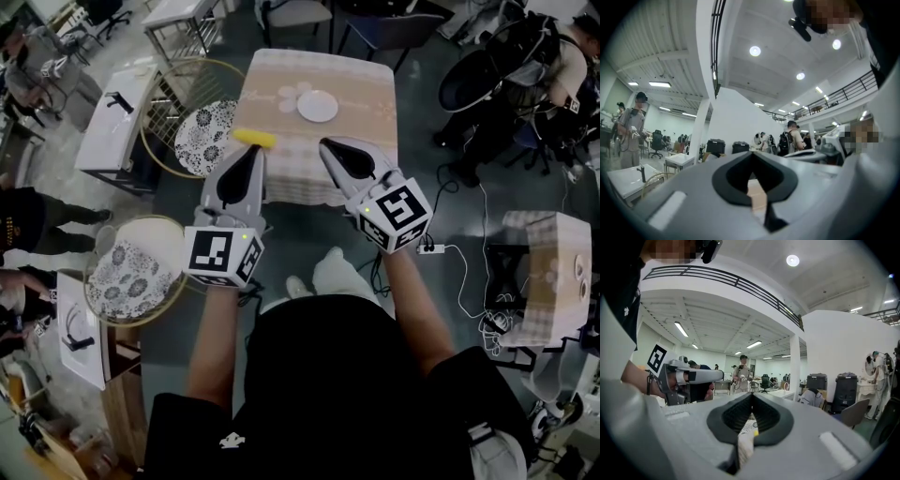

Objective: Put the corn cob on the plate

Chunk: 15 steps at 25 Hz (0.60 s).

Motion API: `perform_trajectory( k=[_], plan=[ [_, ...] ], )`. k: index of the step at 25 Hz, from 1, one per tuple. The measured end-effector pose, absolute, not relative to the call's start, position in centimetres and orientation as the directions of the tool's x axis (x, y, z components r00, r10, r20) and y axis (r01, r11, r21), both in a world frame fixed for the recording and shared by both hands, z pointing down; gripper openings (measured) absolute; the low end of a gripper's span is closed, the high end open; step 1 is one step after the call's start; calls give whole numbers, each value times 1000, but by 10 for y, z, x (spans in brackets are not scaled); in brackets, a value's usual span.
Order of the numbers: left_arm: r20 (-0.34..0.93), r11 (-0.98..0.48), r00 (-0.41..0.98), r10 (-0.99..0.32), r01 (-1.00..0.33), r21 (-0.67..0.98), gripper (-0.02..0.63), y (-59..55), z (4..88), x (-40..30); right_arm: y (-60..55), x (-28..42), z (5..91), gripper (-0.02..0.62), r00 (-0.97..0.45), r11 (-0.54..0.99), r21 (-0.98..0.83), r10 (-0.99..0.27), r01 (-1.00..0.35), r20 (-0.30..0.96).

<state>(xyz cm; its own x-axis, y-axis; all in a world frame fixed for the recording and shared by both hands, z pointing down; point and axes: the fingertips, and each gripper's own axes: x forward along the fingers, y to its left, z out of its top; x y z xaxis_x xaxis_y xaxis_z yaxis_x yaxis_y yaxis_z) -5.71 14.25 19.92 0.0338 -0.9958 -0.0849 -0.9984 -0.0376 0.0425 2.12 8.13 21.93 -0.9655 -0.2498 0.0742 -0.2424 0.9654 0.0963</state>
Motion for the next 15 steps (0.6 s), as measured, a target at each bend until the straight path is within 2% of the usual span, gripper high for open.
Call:
perform_trajectory(
  k=[4,15],
  plan=[
    [-98,-51,41,-994,-994,98,9,140,201,-62,80,19,217,2,-967,966,97,-246,-240,58],
    [-83,-40,32,-996,-995,90,9,117,209,-76,54,-2,221,2,-976,975,76,-214,-210,49]
  ],
)
